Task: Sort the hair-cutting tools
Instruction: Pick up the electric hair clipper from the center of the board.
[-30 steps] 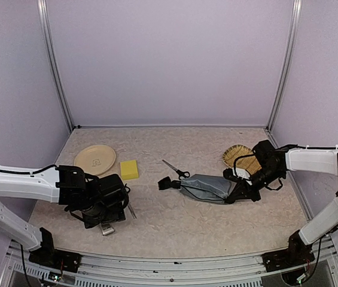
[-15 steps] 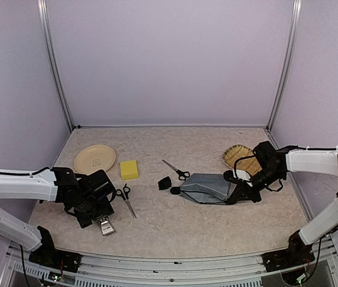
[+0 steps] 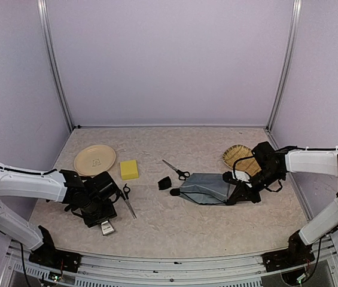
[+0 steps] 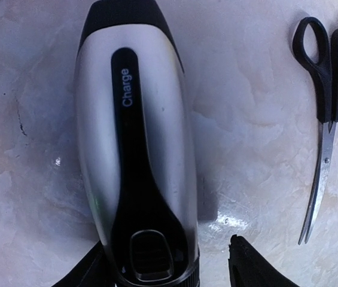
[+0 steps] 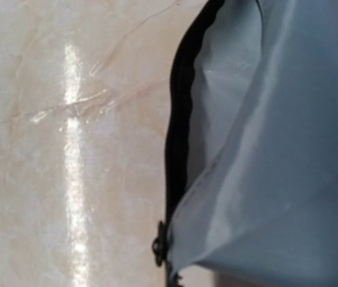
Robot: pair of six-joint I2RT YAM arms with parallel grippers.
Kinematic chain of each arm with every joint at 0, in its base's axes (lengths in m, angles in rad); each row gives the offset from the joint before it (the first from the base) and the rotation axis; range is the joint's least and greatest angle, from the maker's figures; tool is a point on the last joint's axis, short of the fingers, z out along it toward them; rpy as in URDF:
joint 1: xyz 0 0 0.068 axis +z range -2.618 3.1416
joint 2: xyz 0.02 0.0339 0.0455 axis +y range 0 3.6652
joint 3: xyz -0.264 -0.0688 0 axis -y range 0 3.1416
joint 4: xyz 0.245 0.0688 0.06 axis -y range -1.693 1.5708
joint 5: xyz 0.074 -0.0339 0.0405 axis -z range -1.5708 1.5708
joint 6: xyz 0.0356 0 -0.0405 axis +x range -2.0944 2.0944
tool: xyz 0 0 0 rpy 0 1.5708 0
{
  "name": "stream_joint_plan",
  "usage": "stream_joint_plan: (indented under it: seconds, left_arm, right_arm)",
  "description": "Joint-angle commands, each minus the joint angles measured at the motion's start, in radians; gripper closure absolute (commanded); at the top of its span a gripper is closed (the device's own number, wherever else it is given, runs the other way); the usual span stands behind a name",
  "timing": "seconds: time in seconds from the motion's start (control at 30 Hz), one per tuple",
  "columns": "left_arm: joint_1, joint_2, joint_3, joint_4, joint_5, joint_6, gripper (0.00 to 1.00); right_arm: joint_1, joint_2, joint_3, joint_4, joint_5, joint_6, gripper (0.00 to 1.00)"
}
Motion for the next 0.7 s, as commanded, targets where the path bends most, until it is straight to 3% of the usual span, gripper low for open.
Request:
stream_joint_plan:
  seconds: [0.0, 0.1, 0.2, 0.33, 0.5, 0.57, 0.6, 0.67]
  left_arm:
    - [0.007, 0.010, -0.015, 0.042, 0.014, 0.033, 0.44]
    - [0.007, 0.009, -0.019, 0.045, 0.011, 0.042, 0.50]
    - [0.004, 0.002, -0.022, 0.046, 0.003, 0.059, 0.62]
    - [-0.057, -0.001, 0.060, -0.021, -0.103, 0.112, 0.67]
    - [-0.197, 0.034, 0.216, 0.014, -0.214, 0.352, 0.73]
    - [-0.265, 0.048, 0.268, 0.096, -0.216, 0.520, 0.76]
    - [-0.357, 0.058, 0.306, 0.208, -0.201, 0.688, 0.77]
    - [-0.405, 0.063, 0.329, 0.298, -0.169, 0.821, 0.77]
  right_arm:
    - [0.013, 0.005, -0.007, 0.012, 0.008, 0.008, 0.94]
    - [0.014, 0.002, -0.009, 0.016, 0.013, 0.011, 0.94]
    - [0.014, 0.002, -0.009, 0.014, 0.008, 0.012, 0.94]
    - [0.014, -0.003, 0.006, -0.018, -0.015, -0.001, 0.96]
    - [0.014, -0.037, 0.074, -0.120, -0.083, -0.003, 0.99]
    - [0.014, -0.044, 0.106, -0.174, -0.122, -0.004, 1.00]
    - [0.016, -0.055, 0.123, -0.225, -0.156, -0.007, 1.00]
    - [0.022, -0.062, 0.124, -0.239, -0.163, -0.002, 1.00]
